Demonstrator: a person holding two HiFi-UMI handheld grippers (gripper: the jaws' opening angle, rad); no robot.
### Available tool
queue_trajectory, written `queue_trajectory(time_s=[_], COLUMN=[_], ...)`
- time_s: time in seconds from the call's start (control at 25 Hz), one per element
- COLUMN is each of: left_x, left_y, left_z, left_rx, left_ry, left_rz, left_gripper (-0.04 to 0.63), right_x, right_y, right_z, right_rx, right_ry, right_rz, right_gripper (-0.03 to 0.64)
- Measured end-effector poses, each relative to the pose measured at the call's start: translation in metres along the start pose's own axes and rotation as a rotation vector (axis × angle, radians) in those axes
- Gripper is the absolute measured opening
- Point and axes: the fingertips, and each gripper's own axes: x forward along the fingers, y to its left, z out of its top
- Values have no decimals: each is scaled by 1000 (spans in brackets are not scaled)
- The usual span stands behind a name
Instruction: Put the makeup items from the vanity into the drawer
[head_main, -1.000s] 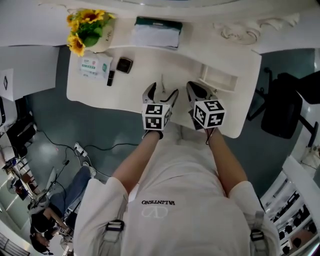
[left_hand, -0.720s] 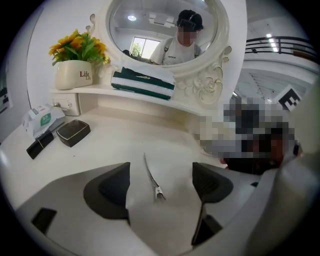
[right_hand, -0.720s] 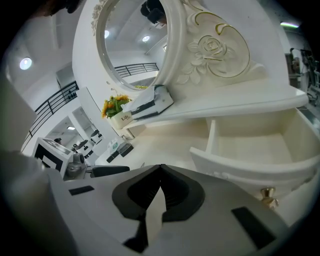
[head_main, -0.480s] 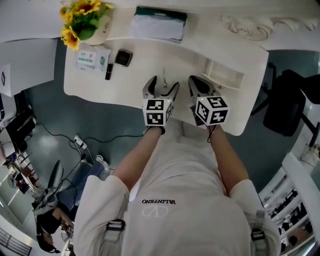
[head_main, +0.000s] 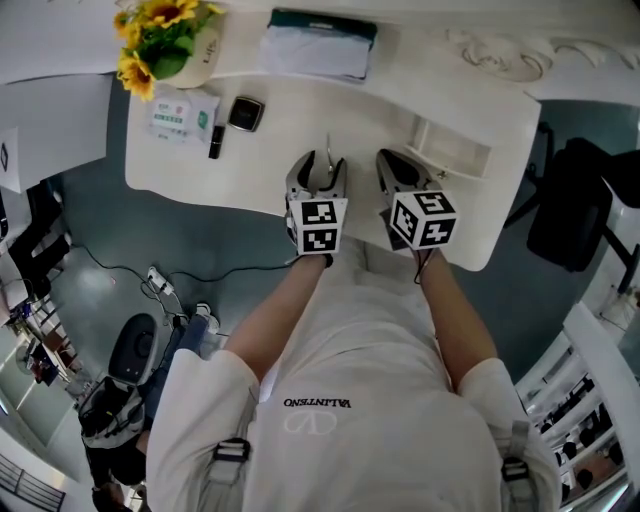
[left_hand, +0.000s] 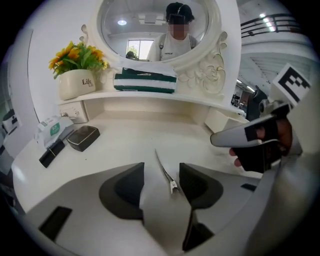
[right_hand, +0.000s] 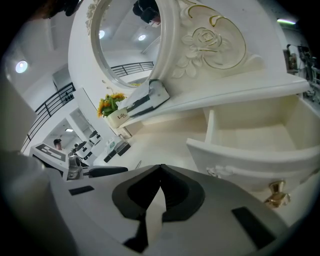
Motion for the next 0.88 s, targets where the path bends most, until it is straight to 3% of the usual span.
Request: queue_trajectory(time_s=[0.16, 0.28, 0.36, 0.88], left_x=[0, 0, -1, -10], left_y=[1, -5, -7, -8], left_z=[0, -1, -2, 7], left_rx=[37, 68, 82, 67], left_ry=[3, 11, 11, -12], left_rz=[14, 16, 24, 25], left_gripper=[188, 66, 33, 18], right_x=[0, -2, -3, -23], right_y=[-1, -3, -3, 8], right_z=[-1, -1, -1, 15], right_rx=[2, 8, 7, -16], right_ry=[3, 3, 0, -64], right_rz=[1, 1, 1, 12], right_gripper=[12, 12, 12, 12])
